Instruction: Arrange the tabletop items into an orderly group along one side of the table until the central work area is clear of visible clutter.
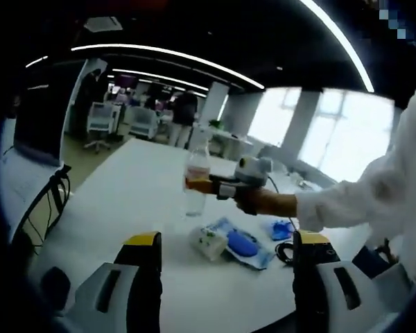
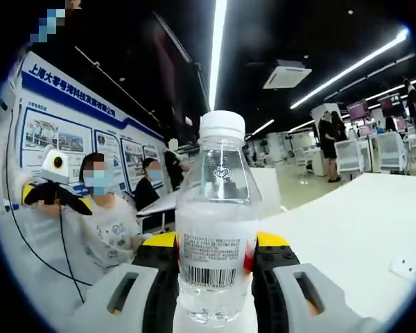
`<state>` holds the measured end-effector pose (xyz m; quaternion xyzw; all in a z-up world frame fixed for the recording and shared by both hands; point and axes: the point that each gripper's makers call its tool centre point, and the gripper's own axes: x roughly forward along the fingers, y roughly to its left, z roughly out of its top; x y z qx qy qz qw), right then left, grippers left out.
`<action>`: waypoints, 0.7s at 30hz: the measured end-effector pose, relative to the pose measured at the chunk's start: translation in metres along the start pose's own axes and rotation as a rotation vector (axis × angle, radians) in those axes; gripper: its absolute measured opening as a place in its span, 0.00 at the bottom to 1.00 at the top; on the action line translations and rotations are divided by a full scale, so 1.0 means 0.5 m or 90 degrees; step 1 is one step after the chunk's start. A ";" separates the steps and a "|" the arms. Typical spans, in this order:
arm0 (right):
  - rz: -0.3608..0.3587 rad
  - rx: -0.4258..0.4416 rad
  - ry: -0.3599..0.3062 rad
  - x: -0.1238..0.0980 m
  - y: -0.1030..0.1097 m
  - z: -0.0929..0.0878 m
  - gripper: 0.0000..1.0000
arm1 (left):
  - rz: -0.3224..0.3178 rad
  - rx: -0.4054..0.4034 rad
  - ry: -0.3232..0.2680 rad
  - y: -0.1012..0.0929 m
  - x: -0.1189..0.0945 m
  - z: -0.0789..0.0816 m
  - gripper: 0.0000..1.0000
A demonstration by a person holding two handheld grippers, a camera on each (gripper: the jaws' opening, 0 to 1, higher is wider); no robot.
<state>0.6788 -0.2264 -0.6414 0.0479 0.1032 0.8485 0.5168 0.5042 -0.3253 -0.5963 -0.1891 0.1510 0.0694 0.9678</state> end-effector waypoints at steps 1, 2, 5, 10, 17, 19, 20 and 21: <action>-0.001 -0.001 0.003 0.003 -0.005 -0.008 0.36 | 0.002 -0.001 0.010 0.000 0.001 -0.010 0.74; -0.002 -0.002 0.006 0.005 -0.008 -0.014 0.36 | 0.004 -0.002 0.018 0.001 0.002 -0.017 0.73; -0.011 0.004 0.009 0.013 -0.023 -0.035 0.36 | 0.000 -0.011 0.031 0.002 0.003 -0.032 0.73; -0.027 0.018 0.030 0.021 -0.048 -0.070 0.36 | -0.002 -0.016 0.037 0.005 0.004 -0.034 0.74; 0.002 0.013 0.071 0.020 -0.032 -0.097 0.37 | -0.013 -0.017 0.052 -0.011 0.006 -0.051 0.74; -0.010 0.016 0.072 0.023 -0.044 -0.112 0.37 | -0.017 -0.020 0.055 -0.014 0.007 -0.054 0.74; -0.014 0.019 0.073 0.025 -0.050 -0.118 0.37 | -0.019 -0.023 0.057 -0.015 0.007 -0.055 0.74; -0.018 0.021 0.074 0.027 -0.054 -0.123 0.37 | -0.018 -0.025 0.059 -0.015 0.007 -0.057 0.74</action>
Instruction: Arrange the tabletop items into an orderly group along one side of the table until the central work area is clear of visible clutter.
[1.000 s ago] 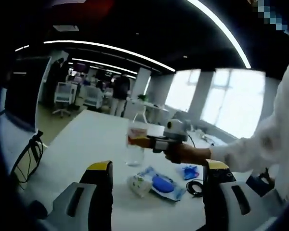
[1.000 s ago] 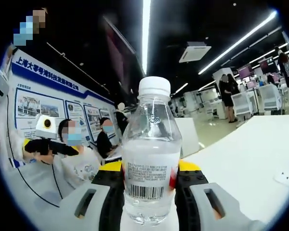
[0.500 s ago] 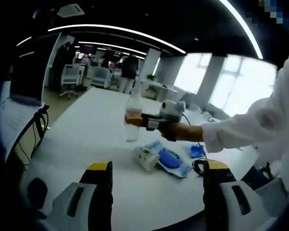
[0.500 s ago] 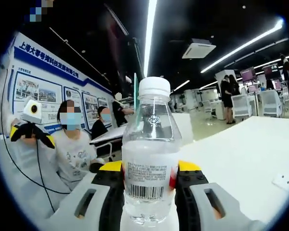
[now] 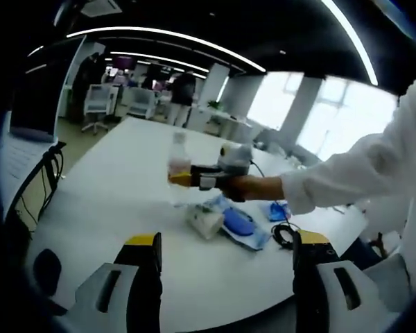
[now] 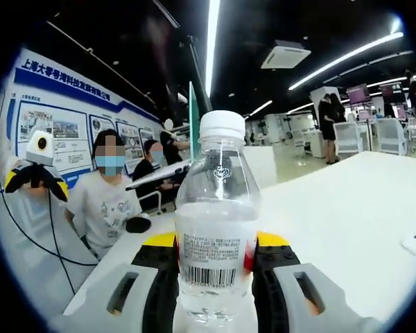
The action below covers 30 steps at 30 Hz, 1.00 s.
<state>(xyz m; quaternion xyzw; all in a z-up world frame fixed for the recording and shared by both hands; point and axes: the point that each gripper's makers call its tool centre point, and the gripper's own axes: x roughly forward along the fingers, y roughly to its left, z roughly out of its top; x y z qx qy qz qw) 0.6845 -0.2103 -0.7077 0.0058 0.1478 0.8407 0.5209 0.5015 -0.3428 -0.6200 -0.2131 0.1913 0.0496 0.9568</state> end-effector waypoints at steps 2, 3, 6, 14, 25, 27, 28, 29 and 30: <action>-0.006 -0.002 0.005 0.005 -0.007 -0.008 0.37 | 0.002 -0.007 0.004 0.002 -0.001 -0.004 0.74; -0.007 -0.001 0.006 0.008 -0.009 -0.009 0.37 | 0.003 -0.012 0.004 0.003 -0.002 -0.005 0.73; -0.007 0.001 0.002 0.014 -0.009 -0.010 0.37 | 0.004 -0.020 -0.001 0.004 -0.002 -0.002 0.73; -0.012 0.005 -0.008 0.019 -0.024 -0.016 0.37 | 0.008 -0.037 -0.002 0.009 -0.003 -0.003 0.72; -0.030 -0.019 -0.007 0.015 -0.041 -0.034 0.37 | 0.006 -0.043 -0.001 0.011 -0.002 -0.004 0.71; -0.031 -0.020 -0.017 0.011 -0.042 -0.034 0.37 | 0.006 -0.048 -0.002 0.012 -0.003 -0.004 0.71; -0.034 -0.020 -0.019 0.009 -0.044 -0.035 0.37 | 0.006 -0.052 -0.003 0.013 -0.003 -0.004 0.71; -0.034 -0.022 -0.022 0.009 -0.046 -0.037 0.37 | 0.006 -0.055 -0.007 0.013 -0.003 -0.002 0.71; -0.034 -0.021 -0.024 0.008 -0.047 -0.038 0.37 | 0.006 -0.056 -0.008 0.014 -0.004 -0.001 0.70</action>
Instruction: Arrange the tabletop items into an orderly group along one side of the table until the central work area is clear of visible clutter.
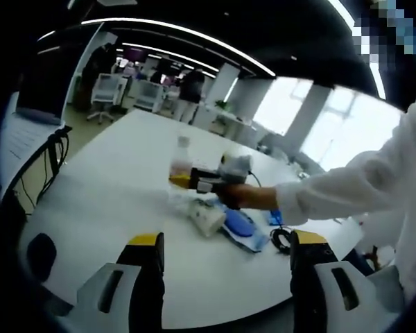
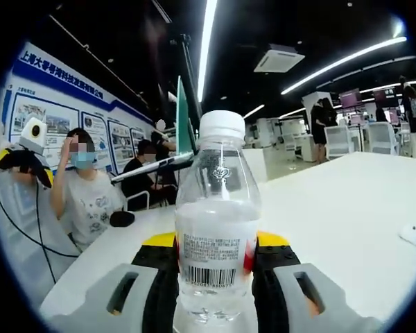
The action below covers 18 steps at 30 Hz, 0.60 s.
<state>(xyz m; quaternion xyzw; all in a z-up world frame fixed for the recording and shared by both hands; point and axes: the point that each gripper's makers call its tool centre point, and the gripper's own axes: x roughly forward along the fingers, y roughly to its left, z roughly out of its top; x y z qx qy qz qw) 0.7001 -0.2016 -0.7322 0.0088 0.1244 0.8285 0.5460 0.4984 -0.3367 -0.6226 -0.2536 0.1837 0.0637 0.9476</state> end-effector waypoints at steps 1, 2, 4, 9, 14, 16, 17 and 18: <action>0.000 -0.001 -0.002 -0.002 0.000 0.000 0.37 | 0.000 -0.002 0.000 0.000 0.000 -0.001 0.70; 0.000 -0.001 -0.003 -0.004 0.000 -0.001 0.37 | 0.000 -0.002 0.002 0.001 0.000 -0.001 0.70; -0.003 0.002 -0.005 -0.008 -0.004 -0.002 0.37 | 0.000 -0.001 0.002 0.000 0.000 -0.002 0.70; -0.009 -0.003 0.000 -0.017 -0.005 -0.005 0.37 | -0.006 -0.013 -0.003 -0.002 0.000 0.000 0.69; -0.004 -0.012 0.010 -0.020 -0.004 -0.008 0.37 | -0.005 -0.015 -0.006 0.002 -0.001 0.002 0.69; -0.008 -0.008 0.008 -0.024 -0.004 -0.009 0.37 | -0.006 -0.015 -0.006 0.001 -0.001 0.002 0.69; -0.010 -0.006 0.007 -0.025 -0.006 -0.009 0.37 | -0.006 -0.015 -0.006 0.001 0.000 0.002 0.69; -0.010 -0.006 0.007 -0.025 -0.007 -0.009 0.37 | -0.007 -0.015 -0.005 0.001 0.000 0.002 0.69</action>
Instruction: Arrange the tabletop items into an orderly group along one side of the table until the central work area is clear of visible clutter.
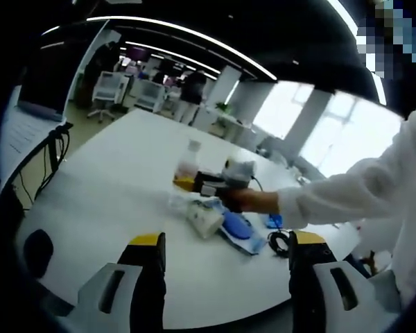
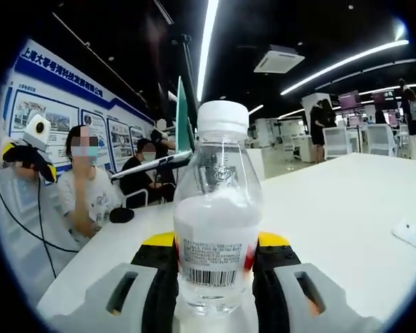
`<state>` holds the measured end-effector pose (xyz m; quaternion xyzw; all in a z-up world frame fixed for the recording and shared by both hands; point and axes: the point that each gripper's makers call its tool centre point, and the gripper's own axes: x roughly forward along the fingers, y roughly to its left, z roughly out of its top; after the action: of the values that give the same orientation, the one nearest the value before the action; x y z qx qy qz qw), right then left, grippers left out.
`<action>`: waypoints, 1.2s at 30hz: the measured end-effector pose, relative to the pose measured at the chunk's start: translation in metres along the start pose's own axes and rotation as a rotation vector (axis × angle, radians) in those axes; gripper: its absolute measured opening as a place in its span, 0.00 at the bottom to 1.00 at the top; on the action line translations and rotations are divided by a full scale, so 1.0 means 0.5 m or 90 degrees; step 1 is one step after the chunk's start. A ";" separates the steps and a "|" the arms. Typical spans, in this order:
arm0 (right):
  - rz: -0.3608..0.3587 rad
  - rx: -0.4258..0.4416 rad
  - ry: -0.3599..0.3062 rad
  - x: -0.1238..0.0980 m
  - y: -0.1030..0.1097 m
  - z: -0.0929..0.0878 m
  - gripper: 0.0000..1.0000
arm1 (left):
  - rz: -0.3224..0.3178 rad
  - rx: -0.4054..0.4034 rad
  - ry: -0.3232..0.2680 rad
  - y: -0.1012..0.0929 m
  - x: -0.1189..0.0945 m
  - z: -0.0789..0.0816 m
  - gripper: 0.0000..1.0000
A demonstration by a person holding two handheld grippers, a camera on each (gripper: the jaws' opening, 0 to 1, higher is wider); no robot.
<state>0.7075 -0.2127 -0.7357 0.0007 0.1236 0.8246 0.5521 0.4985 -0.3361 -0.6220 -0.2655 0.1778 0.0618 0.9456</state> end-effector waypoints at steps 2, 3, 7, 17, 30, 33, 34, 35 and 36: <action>-0.001 -0.003 0.006 -0.001 0.001 -0.003 0.37 | -0.002 -0.001 0.000 -0.001 0.000 0.000 0.69; 0.000 -0.008 0.010 -0.003 0.001 -0.004 0.37 | -0.003 -0.002 -0.001 -0.002 0.000 0.000 0.69; 0.001 -0.022 0.022 -0.007 -0.001 -0.011 0.37 | -0.005 -0.002 -0.001 -0.004 0.001 0.000 0.69; 0.023 -0.090 0.060 -0.013 0.020 -0.022 0.37 | -0.012 -0.001 0.001 -0.011 0.002 -0.001 0.69; 0.034 -0.128 0.082 -0.018 0.060 -0.017 0.36 | -0.003 0.000 0.017 -0.005 0.003 -0.013 0.69; 0.033 -0.124 0.085 -0.016 0.048 -0.022 0.37 | -0.001 0.001 0.022 -0.003 0.003 -0.015 0.69; 0.033 -0.123 0.084 -0.016 0.048 -0.022 0.37 | -0.001 0.001 0.022 -0.003 0.003 -0.016 0.69; 0.031 -0.117 0.082 -0.015 0.040 -0.024 0.37 | -0.001 0.001 0.022 -0.003 0.003 -0.016 0.69; 0.029 -0.114 0.081 -0.014 0.039 -0.023 0.37 | -0.002 0.001 0.023 -0.004 0.004 -0.017 0.69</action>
<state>0.6910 -0.2286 -0.7421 -0.0984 0.0840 0.8432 0.5218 0.4982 -0.3421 -0.6285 -0.2663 0.1946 0.0557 0.9424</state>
